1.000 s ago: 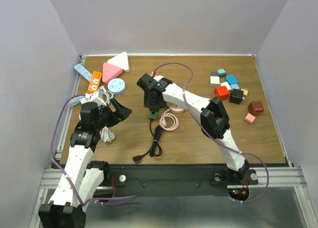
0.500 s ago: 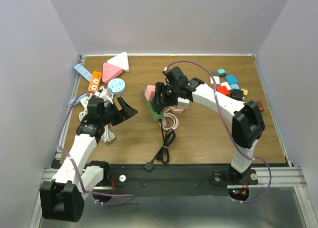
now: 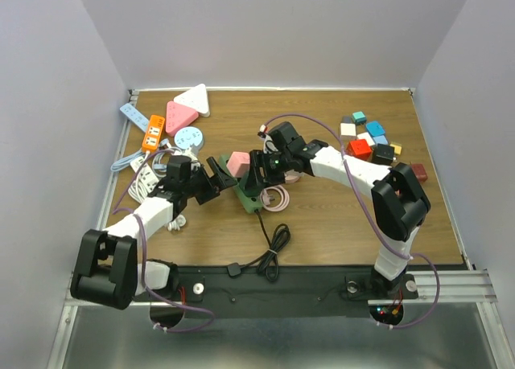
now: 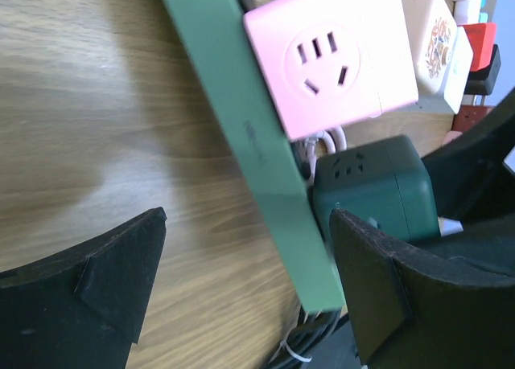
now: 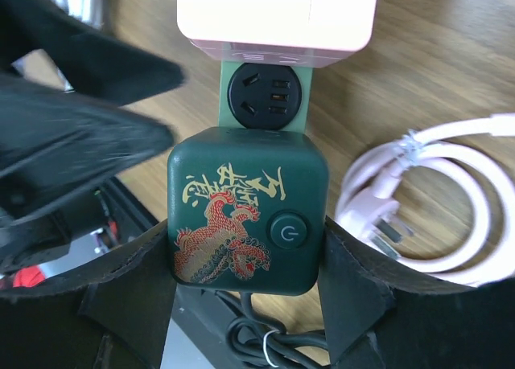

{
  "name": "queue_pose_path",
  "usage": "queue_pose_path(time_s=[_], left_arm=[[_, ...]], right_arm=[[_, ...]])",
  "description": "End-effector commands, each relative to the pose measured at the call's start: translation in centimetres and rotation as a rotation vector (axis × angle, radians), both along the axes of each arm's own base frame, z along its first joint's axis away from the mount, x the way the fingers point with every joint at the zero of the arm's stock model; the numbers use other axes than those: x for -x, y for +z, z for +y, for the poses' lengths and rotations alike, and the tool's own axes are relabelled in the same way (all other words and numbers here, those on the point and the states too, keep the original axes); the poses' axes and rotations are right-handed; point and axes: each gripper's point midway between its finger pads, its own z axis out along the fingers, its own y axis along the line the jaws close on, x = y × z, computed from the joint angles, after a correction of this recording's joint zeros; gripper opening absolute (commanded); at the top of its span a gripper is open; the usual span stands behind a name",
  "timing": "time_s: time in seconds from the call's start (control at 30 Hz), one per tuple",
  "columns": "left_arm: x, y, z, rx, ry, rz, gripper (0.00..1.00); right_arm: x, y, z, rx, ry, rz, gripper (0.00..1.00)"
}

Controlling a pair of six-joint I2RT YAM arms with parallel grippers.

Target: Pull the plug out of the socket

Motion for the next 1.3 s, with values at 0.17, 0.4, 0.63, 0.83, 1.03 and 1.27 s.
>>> queue_pose_path(time_s=[0.17, 0.4, 0.63, 0.83, 1.03, 1.27], left_arm=[[-3.2, 0.6, -1.5, 0.035, 0.083, -0.070, 0.94], [-3.3, -1.3, -2.8, 0.045, 0.071, -0.007, 0.53], [-3.4, -1.8, -3.4, 0.050, 0.057, -0.004, 0.16], [-3.7, -1.6, -3.9, 0.027, -0.002, -0.034, 0.00], [-3.3, -2.6, -4.8, 0.005, -0.120, -0.039, 0.00], [-3.0, -2.1, -5.0, 0.002, -0.162, -0.071, 0.00]], right_arm=[[-0.2, 4.9, 3.0, -0.192, 0.066, -0.065, 0.00], [-0.3, 5.0, 3.5, -0.225, 0.046, -0.052, 0.00], [0.0, 4.4, 4.5, -0.239, 0.075, -0.036, 0.00], [0.3, 2.4, 4.5, -0.208, 0.090, -0.019, 0.60], [0.7, 1.7, 4.3, -0.194, 0.131, -0.028, 0.88], [0.6, 0.1, 4.2, -0.147, 0.158, -0.040, 0.86]])
